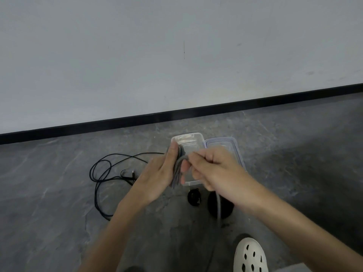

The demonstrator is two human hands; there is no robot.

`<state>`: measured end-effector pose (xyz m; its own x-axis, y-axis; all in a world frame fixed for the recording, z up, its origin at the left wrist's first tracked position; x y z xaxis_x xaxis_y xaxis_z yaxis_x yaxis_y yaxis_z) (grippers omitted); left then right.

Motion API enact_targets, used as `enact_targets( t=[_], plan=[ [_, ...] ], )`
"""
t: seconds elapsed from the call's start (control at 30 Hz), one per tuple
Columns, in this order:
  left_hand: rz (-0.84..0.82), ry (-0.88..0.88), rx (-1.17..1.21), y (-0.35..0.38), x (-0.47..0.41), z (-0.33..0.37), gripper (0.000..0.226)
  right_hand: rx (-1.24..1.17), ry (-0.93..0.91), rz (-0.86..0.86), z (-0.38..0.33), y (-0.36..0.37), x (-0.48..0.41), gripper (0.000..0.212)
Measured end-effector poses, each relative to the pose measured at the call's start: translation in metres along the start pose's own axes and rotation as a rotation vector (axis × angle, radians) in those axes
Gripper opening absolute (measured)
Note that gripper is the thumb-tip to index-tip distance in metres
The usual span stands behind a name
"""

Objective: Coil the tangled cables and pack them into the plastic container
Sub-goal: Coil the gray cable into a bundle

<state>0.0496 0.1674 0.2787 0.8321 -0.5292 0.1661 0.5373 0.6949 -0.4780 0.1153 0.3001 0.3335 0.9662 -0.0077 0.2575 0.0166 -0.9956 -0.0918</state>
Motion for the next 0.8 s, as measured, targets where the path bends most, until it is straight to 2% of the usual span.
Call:
enact_targets(
  t=[0.13,0.33,0.43,0.57,0.8],
  plan=[
    [-0.17,0.013,0.043,0.002,0.003,0.007,0.064,0.272,-0.172,0.087,0.005,-0.013,-0.017,0.035],
    [-0.265,0.037,0.137,0.001,0.006,0.011,0.044,0.472,-0.405,0.131,0.011,-0.024,-0.039,0.023],
    [-0.282,0.045,0.235,-0.003,0.007,0.012,0.044,0.434,-0.477,0.135,0.013,-0.028,-0.043,0.019],
    [-0.291,0.077,0.27,-0.003,0.007,0.013,0.041,0.284,-0.456,0.124,0.014,-0.032,-0.045,0.036],
    [-0.323,0.118,0.379,-0.003,0.007,0.01,0.038,0.281,-0.416,0.108,0.018,-0.042,-0.05,0.016]
  ],
)
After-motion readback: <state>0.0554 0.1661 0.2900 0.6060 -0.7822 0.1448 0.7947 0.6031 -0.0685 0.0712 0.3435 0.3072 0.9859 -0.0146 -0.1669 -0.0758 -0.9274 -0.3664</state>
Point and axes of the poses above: each hand's wrist, its own x-axis away from the middle knuckle, its own y-axis out of the palm, z = x × y, the point moved 2 cm from there along -x, towards the middle knuckle, and after that the axes turned 3 degrees about -x, right-handed, at the moved point
